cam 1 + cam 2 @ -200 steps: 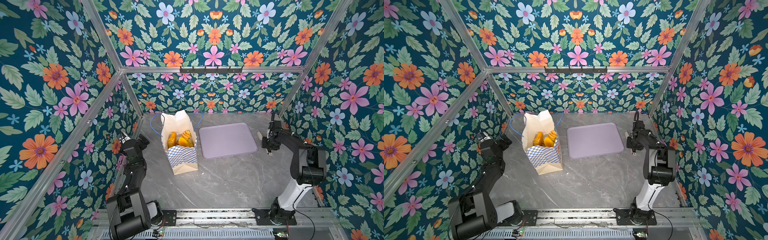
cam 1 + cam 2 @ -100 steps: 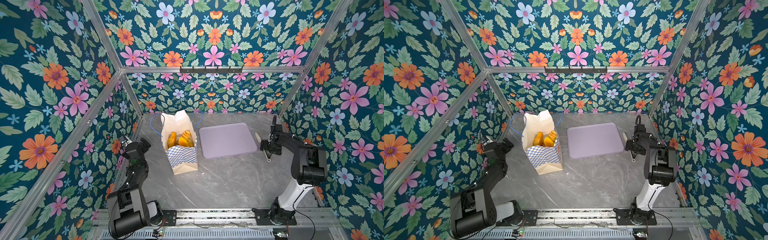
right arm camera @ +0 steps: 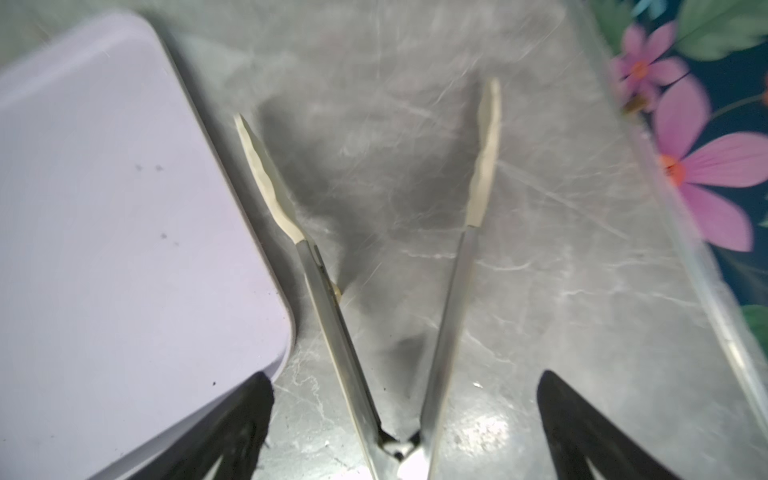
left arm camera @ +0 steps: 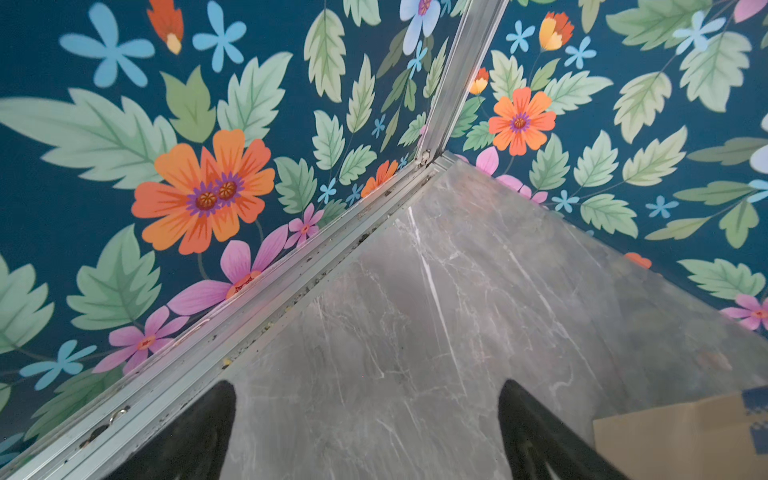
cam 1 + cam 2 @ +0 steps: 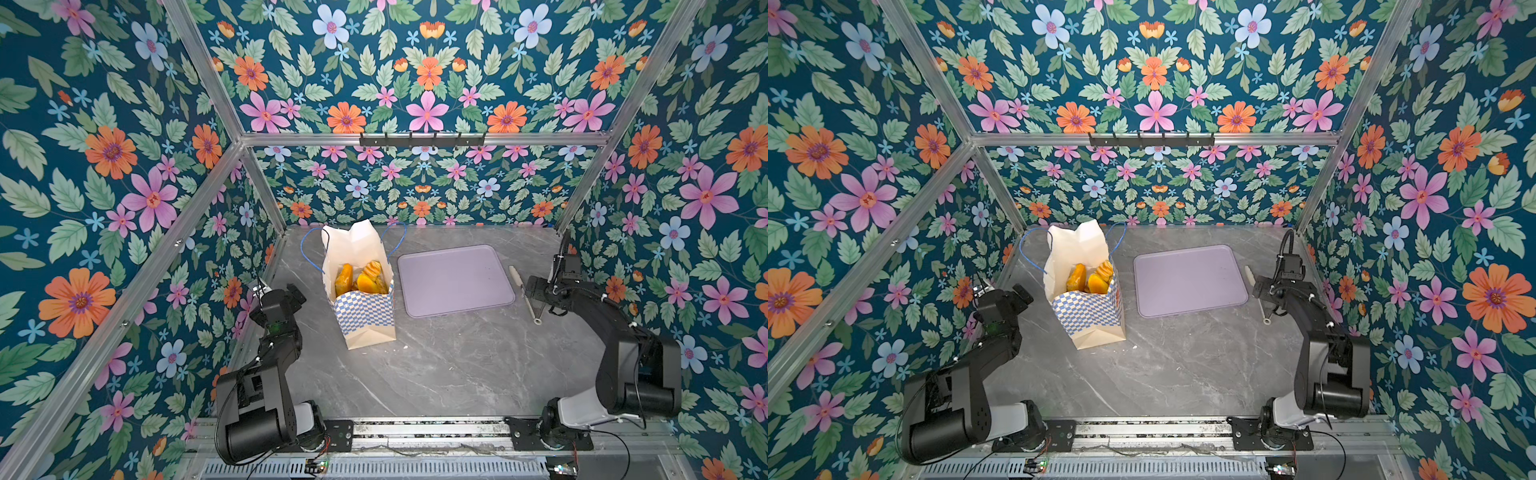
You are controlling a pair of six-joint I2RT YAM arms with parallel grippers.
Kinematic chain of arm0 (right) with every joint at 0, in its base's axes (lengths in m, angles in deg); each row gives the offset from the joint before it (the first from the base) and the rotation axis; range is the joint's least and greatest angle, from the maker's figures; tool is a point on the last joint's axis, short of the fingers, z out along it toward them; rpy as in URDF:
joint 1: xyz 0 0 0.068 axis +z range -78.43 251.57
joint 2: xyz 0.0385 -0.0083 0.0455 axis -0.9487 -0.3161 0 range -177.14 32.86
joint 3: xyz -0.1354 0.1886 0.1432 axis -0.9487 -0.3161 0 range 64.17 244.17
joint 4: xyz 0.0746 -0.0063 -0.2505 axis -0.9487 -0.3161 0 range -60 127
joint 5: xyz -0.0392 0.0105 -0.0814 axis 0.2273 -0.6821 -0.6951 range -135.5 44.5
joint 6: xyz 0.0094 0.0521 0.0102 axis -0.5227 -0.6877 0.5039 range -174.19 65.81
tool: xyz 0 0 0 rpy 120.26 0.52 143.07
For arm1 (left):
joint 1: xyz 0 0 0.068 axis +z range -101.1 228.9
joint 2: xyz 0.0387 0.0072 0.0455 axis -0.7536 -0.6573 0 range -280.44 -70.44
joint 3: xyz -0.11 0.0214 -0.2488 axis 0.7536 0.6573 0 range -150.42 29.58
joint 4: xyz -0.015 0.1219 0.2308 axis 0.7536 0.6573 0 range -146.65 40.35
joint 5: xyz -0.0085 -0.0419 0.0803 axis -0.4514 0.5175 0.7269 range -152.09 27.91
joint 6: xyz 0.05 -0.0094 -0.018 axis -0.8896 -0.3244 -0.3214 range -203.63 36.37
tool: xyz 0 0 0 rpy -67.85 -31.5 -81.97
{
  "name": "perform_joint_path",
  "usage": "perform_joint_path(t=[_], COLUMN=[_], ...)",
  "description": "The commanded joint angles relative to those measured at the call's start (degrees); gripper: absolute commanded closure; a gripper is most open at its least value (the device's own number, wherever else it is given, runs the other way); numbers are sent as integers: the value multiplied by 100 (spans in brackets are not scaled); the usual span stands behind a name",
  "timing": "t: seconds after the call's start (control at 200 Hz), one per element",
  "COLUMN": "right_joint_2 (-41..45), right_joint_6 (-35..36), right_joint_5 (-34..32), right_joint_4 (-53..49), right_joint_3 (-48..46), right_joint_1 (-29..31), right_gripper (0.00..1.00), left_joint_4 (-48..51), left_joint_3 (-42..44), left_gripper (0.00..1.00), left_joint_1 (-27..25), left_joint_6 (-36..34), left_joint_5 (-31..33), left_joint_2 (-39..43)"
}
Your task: Place the fake bread into the paper bag
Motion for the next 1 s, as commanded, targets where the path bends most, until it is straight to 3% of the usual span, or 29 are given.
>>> perform_joint_path(t=[0.0, 0.09, 0.27, 0.39, 0.515, 0.64, 0.72, 0.78, 0.85, 0.925, 0.955, 0.995], right_joint_2=[741, 1146, 820, 1039, 933, 595, 538, 564, 290, -371, -351, -17], right_joint_6=[-443, -108, -74, 276, 275, 770, 973, 1064, 1226, 1349, 1322, 1169], right_joint_5=[-366, -127, -328, 17, 327, -22, -565, -443, -90, 25, -58, 88], right_joint_4=[1276, 2890, 2758, 3854, 4841, 5902, 6067, 6310, 7303, 8556, 8323, 7124], right_joint_3=[-650, -1530, -1680, -2434, -2849, -3308, -3346, -3490, -3888, -4098, -3978, -3701], right_joint_1=[-12, 27, 91, 229, 273, 814, 1161, 1189, 1190, 1190, 1194, 1092], right_gripper=[1, 1, 1, 1, 1, 1, 1, 1, 1, 1, 1, 1], left_joint_4=[-703, -924, -1998, -2890, -2991, -3428, -3966, -5400, -4662, -4906, -4712, -4177], left_joint_3=[143, 189, 496, 695, 662, 876, 1181, 1519, 1446, 1380, 1317, 1139], left_gripper=[0, 0, 0, 0, 0, 0, 0, 0, 0, 0, 0, 0], left_joint_1=[-66, -158, -959, -1358, -1568, -1602, -1610, -1605, -1603, -1602, -1603, -1587], left_joint_6=[-130, -101, -654, -1062, -1280, -1397, -1464, -1605, -1510, -1586, -1597, -1509], left_joint_5=[92, 102, 707, 910, 1025, 675, 437, 430, 372, 375, 356, 273], left_joint_2=[-162, -368, -855, -1116, -1266, -1301, -1448, -1909, -1629, -1787, -1771, -1700])
